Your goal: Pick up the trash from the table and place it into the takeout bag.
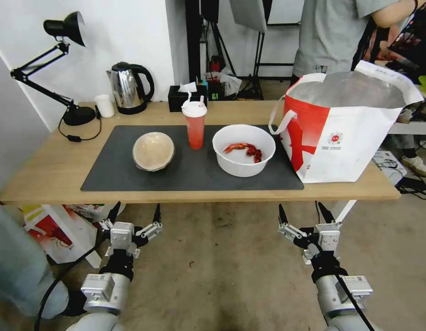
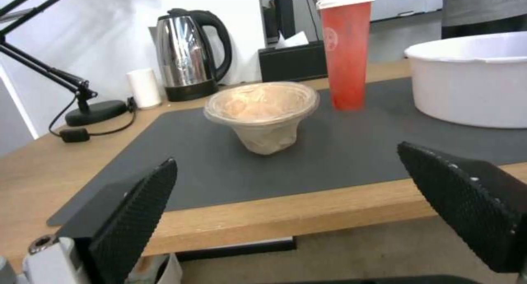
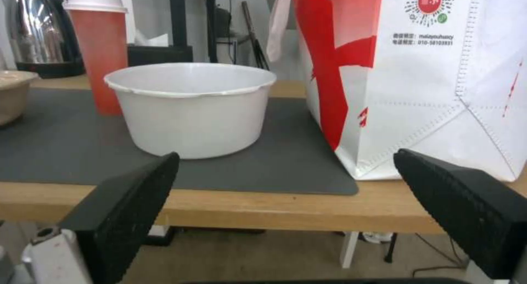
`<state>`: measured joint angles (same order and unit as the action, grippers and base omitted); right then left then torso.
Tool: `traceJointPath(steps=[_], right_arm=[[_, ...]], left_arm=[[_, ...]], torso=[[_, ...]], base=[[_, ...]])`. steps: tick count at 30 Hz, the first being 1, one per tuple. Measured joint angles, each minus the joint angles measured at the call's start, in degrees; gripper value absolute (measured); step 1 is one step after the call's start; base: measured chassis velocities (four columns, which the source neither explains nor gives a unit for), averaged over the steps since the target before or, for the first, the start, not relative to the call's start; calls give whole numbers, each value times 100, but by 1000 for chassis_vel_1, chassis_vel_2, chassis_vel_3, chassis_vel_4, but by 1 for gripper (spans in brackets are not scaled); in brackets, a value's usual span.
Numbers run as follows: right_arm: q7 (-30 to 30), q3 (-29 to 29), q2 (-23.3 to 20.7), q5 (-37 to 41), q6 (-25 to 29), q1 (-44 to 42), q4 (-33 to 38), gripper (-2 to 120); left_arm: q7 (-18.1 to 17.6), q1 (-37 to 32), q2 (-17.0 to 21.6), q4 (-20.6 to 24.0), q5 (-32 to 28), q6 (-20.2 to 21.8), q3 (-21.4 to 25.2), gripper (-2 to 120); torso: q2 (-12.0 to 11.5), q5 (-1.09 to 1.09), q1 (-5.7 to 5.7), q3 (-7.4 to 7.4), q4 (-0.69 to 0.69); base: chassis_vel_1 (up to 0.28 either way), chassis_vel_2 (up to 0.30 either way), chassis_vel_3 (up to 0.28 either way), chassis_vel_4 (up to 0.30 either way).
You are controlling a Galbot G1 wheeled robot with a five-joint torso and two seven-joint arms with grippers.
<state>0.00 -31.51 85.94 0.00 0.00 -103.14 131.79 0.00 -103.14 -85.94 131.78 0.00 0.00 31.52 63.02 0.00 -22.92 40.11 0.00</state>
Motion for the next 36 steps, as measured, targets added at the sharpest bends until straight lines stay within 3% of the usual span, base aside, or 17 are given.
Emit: traceJointPath(steps=[31, 36], right_arm=[[18, 29, -23, -2, 20, 15, 0, 100], [441, 490, -391, -229, 567, 326, 63, 100]], left_arm=[[0, 0, 0, 0, 0, 0, -1, 100], [0, 0, 0, 0, 0, 0, 0, 100]], torso=[[0, 0, 0, 0, 0], [0, 1, 0, 0, 0]], base=[[0, 0, 0, 0], [0, 0, 0, 0]])
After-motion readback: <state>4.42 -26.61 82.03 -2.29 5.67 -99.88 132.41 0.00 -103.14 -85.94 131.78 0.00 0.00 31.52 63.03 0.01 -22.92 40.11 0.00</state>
